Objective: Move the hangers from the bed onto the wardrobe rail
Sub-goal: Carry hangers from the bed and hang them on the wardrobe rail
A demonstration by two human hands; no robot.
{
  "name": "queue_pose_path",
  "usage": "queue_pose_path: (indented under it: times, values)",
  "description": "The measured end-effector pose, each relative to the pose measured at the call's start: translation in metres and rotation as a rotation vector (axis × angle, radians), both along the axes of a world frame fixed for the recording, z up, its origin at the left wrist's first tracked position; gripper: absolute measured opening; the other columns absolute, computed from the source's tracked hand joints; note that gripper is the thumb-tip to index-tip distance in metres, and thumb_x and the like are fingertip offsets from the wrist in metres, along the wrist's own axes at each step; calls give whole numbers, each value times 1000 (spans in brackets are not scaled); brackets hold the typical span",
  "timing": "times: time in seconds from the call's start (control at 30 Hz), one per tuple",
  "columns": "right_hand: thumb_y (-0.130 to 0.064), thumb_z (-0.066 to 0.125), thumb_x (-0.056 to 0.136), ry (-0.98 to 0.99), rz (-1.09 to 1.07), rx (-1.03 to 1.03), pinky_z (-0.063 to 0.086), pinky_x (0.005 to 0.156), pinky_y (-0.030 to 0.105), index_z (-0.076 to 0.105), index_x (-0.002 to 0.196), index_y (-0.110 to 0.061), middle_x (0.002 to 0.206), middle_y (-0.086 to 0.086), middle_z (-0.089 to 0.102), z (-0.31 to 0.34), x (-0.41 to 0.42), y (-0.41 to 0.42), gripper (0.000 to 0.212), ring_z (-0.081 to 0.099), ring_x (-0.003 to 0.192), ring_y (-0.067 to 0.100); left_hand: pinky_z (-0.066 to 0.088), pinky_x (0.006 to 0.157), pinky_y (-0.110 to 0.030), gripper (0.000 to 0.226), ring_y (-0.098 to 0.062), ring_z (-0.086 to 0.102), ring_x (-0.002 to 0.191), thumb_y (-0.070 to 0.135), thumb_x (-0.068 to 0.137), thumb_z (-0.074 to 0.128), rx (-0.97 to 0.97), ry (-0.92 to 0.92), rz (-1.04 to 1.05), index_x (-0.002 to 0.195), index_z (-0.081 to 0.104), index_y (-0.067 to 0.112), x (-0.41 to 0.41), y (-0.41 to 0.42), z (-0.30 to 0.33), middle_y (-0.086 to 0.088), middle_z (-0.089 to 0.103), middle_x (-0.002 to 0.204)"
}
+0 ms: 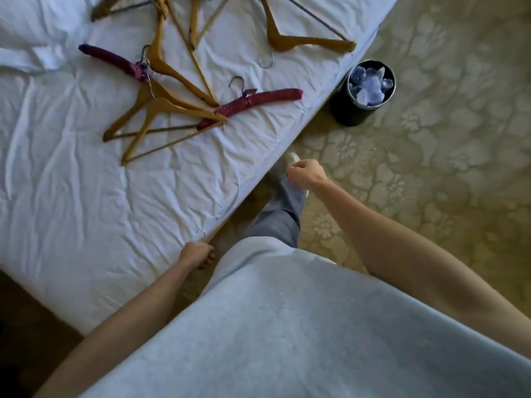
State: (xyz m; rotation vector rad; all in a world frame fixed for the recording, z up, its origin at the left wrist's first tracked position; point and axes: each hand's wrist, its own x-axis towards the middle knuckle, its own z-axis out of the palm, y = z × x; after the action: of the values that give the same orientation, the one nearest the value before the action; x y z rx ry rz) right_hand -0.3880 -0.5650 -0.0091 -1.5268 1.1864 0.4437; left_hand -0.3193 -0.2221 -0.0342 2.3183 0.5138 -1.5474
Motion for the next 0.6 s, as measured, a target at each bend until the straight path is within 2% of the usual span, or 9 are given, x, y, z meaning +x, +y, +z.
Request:
queue_pose_path:
  times: [0.07,0.13,0.23,0.3,0.37,0.5,0.6]
  values:
    - [-20,58,91,3,55,-11,50,61,21,74,94,-13,82,1,73,-3,26,-35,18,66,70,11,40,52,-27,20,-23,54,51,13,89,59,-7,16,68,77,70,1,14,-28,-19,-10,64,60]
    - [-21,57,92,40,102,-12,51,59,22,74,91,-13,83,2,73,-6,41,-72,18,65,72,13,40,49,-27,22,-23,54,50,14,93,58,-10,3,135,80,69,1,29,-66,-32,-10,63,56]
    - [-25,61,88,159,213,-18,57,71,36,76,89,-8,84,7,73,-8,46,-130,23,63,72,18,42,44,-25,22,-23,55,48,14,93,61,-44,-17,168,77,70,2,52,-149,-12,-12,64,60]
    - [-24,61,88,207,237,-46,59,76,39,77,93,-5,87,10,75,-13,49,-174,25,63,72,19,43,41,-21,22,-19,56,48,14,93,62,-113,-17,135,74,69,5,73,-214,0,-10,65,63]
    - [-20,59,89,240,240,-67,60,77,38,77,95,-4,90,11,76,-15,56,-215,25,64,71,18,47,46,-22,24,-17,58,52,15,95,60,-189,-48,127,74,69,7,97,-275,2,-12,69,71]
    - [-16,58,90,251,334,-91,55,64,27,77,92,-6,90,10,76,-13,94,-273,21,63,67,15,53,57,-28,22,-17,65,63,18,96,57,-274,-118,151,85,73,7,136,-373,9,-8,75,81]
    - [-19,62,89,211,409,-92,60,73,35,75,82,-12,89,10,76,-19,142,-303,16,68,74,20,60,63,-33,19,-18,66,61,16,92,56,-274,-172,270,88,72,7,163,-423,3,-8,75,80]
